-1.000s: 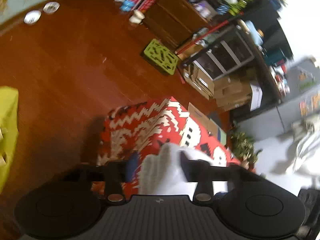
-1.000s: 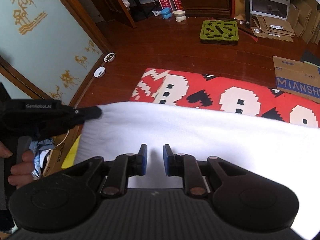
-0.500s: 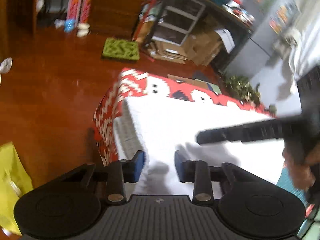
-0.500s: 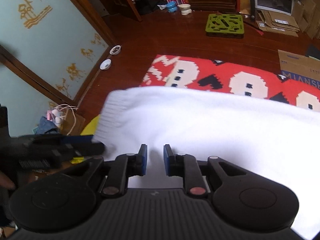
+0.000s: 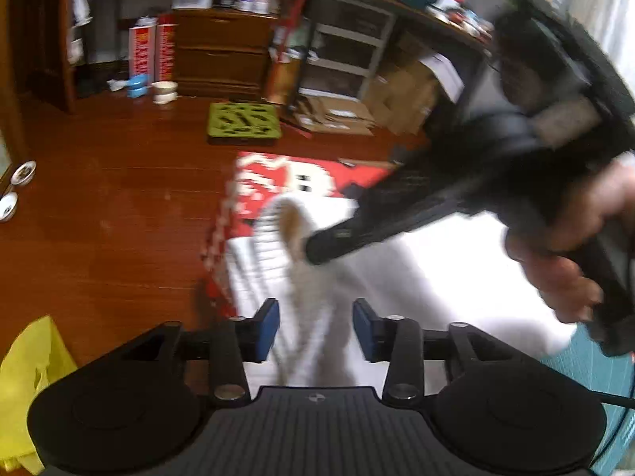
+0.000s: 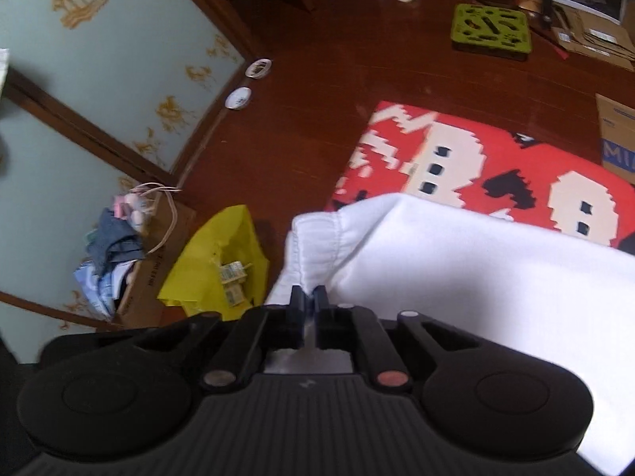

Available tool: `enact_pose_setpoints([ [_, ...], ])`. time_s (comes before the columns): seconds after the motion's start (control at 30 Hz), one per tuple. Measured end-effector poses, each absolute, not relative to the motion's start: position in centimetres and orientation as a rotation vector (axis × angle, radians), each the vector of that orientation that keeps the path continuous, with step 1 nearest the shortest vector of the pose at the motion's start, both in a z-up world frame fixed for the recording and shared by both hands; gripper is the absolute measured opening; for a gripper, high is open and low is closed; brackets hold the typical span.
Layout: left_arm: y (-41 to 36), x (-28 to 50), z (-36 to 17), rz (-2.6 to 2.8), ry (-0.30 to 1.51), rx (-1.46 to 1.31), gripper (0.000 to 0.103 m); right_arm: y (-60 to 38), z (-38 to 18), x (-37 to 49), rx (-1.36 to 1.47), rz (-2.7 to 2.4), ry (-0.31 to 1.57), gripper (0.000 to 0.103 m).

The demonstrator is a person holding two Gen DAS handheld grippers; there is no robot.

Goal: Fold clothes

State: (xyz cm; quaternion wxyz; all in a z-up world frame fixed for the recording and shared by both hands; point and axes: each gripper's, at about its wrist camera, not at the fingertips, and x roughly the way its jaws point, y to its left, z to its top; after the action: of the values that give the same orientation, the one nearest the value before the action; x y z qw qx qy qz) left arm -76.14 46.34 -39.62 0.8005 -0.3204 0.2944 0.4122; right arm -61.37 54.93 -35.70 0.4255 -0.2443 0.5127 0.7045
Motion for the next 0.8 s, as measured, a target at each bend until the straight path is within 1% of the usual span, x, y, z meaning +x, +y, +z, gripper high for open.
enact_pose_setpoints([
  [0.03, 46.7, -76.7, -39.8, 0.893, 0.614, -0.722, 0.046, 55.0, -35.8, -61.4, -0.611, 1.758, 1.285, 0.005],
  [0.13, 47.9, -77.9, -40.5, 0.865, 0.552, -0.841, 0.044, 55.2, -36.1, -61.5, -0.613, 1.746, 1.295, 0.005],
  [0.3, 49.7, -77.7, -41.9, 0.795, 0.548, -0.932, 0.044, 55.5, -36.5, -61.6, -0.616, 1.726, 1.312, 0.006],
  [0.4, 50.6, -78.1, -42.7, 0.769, 0.500, -1.032, 0.043, 55.6, -36.6, -61.4, -0.600, 1.725, 1.326, 0.007],
  [0.47, 51.0, -78.4, -43.2, 0.759, 0.473, -1.082, 0.043, 55.6, -36.6, -61.2, -0.584, 1.728, 1.337, 0.010],
  [0.63, 51.6, -79.7, -44.5, 0.718, 0.406, -1.243, 0.042, 55.0, -36.4, -60.2, -0.551, 1.721, 1.344, 0.011],
  [0.67, 51.6, -80.2, -45.0, 0.699, 0.383, -1.295, 0.042, 54.9, -36.3, -59.9, -0.542, 1.719, 1.346, 0.013],
  [0.7, 51.7, -80.7, -45.4, 0.678, 0.360, -1.346, 0.042, 54.7, -36.3, -59.6, -0.534, 1.718, 1.348, 0.017],
  [0.8, 51.9, -81.8, -46.9, 0.626, 0.299, -1.480, 0.034, 53.8, -36.1, -58.4, -0.509, 1.707, 1.372, 0.019],
])
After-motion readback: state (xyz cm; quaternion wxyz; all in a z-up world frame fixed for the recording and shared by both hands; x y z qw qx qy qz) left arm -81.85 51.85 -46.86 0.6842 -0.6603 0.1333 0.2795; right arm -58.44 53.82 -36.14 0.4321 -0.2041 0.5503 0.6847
